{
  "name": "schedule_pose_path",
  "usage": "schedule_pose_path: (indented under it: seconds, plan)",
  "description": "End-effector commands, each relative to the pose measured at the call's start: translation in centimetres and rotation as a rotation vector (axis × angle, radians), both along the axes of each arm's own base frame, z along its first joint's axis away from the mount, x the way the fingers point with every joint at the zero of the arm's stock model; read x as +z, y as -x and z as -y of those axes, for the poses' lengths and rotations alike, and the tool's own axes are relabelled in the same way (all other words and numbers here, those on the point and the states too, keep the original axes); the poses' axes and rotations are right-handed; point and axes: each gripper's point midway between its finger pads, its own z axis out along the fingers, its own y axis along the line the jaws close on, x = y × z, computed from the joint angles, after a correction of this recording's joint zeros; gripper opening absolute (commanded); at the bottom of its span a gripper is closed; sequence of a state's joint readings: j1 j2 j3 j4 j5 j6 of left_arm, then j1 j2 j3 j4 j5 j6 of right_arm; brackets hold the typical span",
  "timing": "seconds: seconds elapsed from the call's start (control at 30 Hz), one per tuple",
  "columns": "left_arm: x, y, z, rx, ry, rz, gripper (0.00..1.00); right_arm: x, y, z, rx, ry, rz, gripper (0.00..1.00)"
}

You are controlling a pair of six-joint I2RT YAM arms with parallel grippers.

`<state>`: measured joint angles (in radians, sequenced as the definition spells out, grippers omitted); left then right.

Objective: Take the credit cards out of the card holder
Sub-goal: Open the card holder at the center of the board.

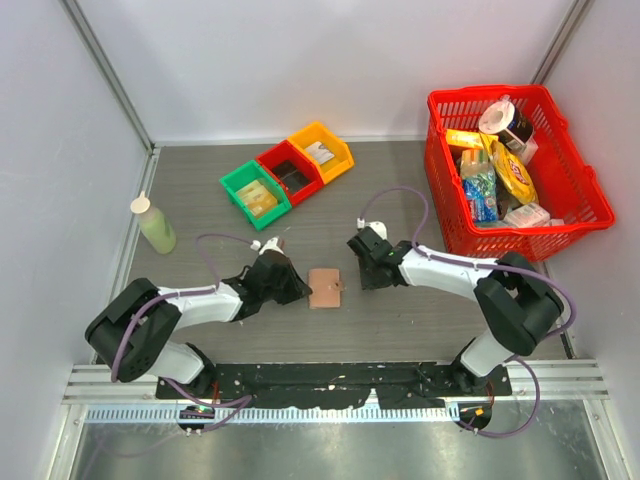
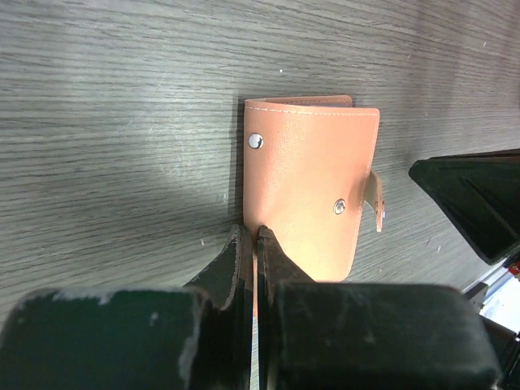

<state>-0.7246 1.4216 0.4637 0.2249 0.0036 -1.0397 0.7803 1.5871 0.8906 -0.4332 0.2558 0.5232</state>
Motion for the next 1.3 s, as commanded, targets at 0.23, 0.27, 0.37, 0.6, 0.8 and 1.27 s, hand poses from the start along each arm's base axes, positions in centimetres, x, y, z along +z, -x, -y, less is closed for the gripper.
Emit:
schedule_pose_path:
  seconds: [0.23, 0.27, 0.37, 0.6, 0.8, 1.27]
  plan:
    - [0.0, -0.1, -1.8, 0.002, -0.124, 0.011, 0.00, 7.0, -1.1, -6.0, 0.060, -0.342, 0.162, 0.64]
    - [0.1, -0.1, -1.7, 0.003, -0.123, 0.013, 0.00, 7.5, -1.5, -6.4, 0.056, -0.349, 0.178, 0.66]
    - [0.2, -0.3, -1.7, 0.004, -0.128, 0.018, 0.00, 6.8, -1.7, -7.7, 0.073, -0.315, 0.170, 0.69]
    - [0.2, -0.2, -1.8, 0.008, -0.127, 0.013, 0.00, 4.2, -1.0, -8.8, 0.095, -0.194, 0.119, 0.69]
    - [0.3, -0.1, -2.1, 0.005, -0.143, 0.010, 0.00, 3.1, -0.7, -6.8, 0.054, -0.122, 0.118, 0.58]
    - [0.6, -0.2, -2.6, -0.002, -0.184, 0.023, 0.00, 1.3, 0.9, -6.6, 0.012, -0.283, 0.049, 0.23]
